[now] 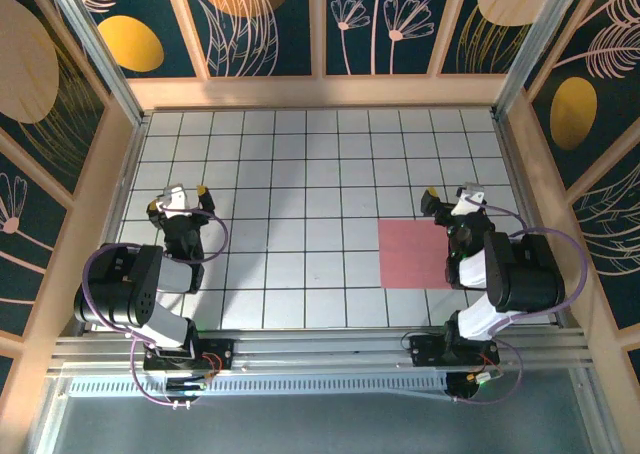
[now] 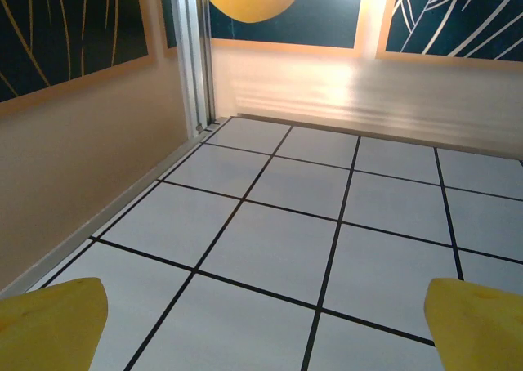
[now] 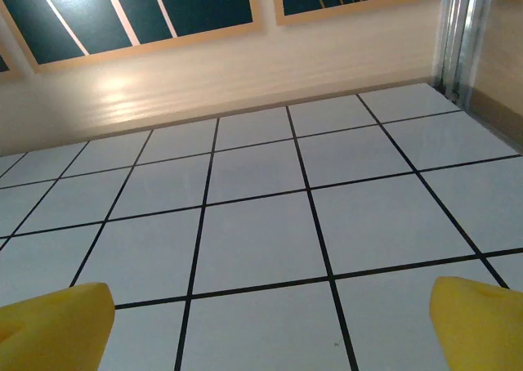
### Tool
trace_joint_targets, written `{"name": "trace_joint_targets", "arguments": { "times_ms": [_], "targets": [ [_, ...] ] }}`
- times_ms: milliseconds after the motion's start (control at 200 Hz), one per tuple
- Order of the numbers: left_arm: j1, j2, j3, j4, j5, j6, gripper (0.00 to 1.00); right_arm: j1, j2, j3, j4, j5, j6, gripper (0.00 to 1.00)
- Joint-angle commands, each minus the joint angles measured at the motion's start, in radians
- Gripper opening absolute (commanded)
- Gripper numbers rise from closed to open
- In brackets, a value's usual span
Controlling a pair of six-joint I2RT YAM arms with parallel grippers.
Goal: Fold a paper plane with a square sheet of paper (fold left side to right side)
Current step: Move the square sheet of paper to the center of the table.
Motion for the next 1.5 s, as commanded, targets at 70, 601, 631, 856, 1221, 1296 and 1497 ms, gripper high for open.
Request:
{"name": "trace_joint_targets", "arguments": {
  "times_ms": [70,601,631,856,1221,1296,1497],
  "targets": [
    [0.006,-0.01,0.006,0.011,0.017,-0.02,0.99,0.011,0.005,0.016,0.015,0.02,-0.011,0.99],
    [0.006,-0.009,0.006,0.009,0.018,-0.019,0.99,0.01,0.005,0.017,0.015,0.016,-0.01,0.99],
    [0.006,-0.01,0.007,0.009,0.019,-0.021,0.99,0.009,0.005,0.016,0.016,0.015,-0.009,0.99],
    [0.006,-0.01,0.007,0.009,0.018,-0.022,0.99,0.008,0.005,0.016,0.017,0.011,-0.008,0.99],
    [0.004,-0.317,0.141,-0.452,0.07,-0.053,0.99,0.007,-0.372,0.097,-0.433,0.041,0.074,0.99],
    [0.004,-0.381,0.198,-0.61,0.104,-0.14,0.99,0.006,-0.437,0.161,-0.632,0.023,0.167,0.99],
    [0.004,-0.415,0.366,-1.035,0.382,-0.372,0.99,0.016,-0.489,0.308,-1.085,-0.263,0.365,0.99]
  ]
}}
